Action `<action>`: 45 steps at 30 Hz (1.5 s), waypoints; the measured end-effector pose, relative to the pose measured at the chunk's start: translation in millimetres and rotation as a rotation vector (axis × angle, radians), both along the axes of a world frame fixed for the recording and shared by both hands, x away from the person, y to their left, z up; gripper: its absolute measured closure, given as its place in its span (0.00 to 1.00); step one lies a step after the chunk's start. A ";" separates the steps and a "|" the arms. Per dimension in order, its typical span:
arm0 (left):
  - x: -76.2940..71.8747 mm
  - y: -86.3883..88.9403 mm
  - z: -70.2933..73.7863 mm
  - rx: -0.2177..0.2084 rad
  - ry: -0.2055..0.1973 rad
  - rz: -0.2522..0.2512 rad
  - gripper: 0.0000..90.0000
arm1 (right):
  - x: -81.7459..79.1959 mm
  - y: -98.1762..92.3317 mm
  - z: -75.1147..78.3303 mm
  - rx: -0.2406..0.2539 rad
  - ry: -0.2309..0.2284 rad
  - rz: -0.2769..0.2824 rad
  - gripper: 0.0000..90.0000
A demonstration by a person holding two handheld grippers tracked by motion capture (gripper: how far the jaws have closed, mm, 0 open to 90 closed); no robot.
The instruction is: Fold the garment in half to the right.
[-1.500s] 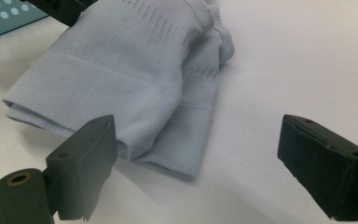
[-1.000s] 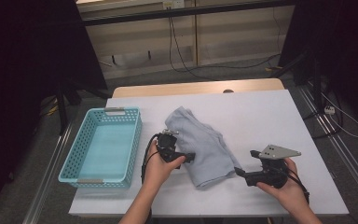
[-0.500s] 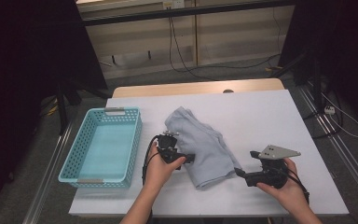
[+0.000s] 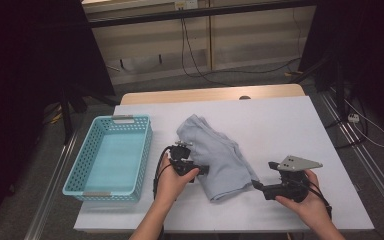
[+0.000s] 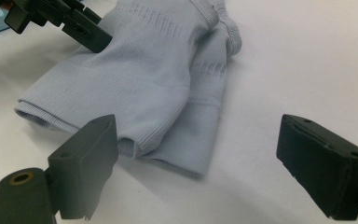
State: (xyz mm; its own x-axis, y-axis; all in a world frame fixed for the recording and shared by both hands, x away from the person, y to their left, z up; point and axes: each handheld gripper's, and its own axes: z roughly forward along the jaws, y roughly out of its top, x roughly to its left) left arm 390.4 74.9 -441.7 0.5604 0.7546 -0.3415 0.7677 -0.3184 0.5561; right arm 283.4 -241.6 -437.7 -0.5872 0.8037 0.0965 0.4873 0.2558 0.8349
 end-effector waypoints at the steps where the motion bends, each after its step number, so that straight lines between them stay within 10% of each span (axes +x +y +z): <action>1: -0.2 0.0 -0.2 -0.002 0.000 0.004 0.35 | 0.0 0.0 -0.1 0.000 0.000 0.000 0.14; 34: 3.8 2.8 5.6 -0.064 0.148 0.030 0.83 | -1.1 -0.1 -1.2 -0.016 -0.007 -0.003 0.14; 45: 11.5 20.5 15.3 -0.100 0.179 0.029 0.86 | -1.7 -1.1 0.5 -0.016 -0.014 -0.005 0.14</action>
